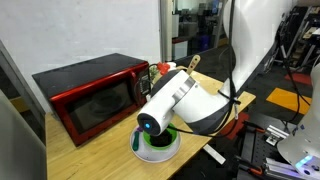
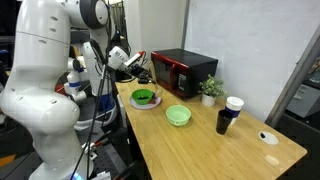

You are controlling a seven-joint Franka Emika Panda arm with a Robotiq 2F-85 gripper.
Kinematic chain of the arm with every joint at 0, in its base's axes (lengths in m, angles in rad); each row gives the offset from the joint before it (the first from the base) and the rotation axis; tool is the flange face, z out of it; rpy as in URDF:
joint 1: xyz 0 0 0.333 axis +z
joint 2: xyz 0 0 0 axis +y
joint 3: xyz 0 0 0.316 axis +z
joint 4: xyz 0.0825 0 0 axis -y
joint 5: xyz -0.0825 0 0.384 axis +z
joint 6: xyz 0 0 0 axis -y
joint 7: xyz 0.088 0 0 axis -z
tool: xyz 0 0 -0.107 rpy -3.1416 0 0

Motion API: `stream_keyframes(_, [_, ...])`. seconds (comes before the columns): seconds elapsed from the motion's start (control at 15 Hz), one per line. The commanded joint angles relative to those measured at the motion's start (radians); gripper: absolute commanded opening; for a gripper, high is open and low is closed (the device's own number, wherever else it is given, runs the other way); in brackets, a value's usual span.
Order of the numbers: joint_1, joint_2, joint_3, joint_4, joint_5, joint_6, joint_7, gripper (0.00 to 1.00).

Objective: Remove the black cup from the light green pot, use the ladle to scoop out some of the contents in the green bowl into the pot

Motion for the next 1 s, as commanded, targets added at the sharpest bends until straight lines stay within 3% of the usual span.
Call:
stream_keyframes(0.0, [0.052, 0.151, 0.005, 0.14, -0.054, -0.097, -0.024, 0.06])
stream_keyframes(0.47, [0.159, 0.276, 0.014, 0.257, -0.103, -0.219, 0.004, 0.06])
stream_keyframes(0.93, [0.195, 0.292, 0.012, 0.287, -0.096, -0.293, 0.036, 0.06])
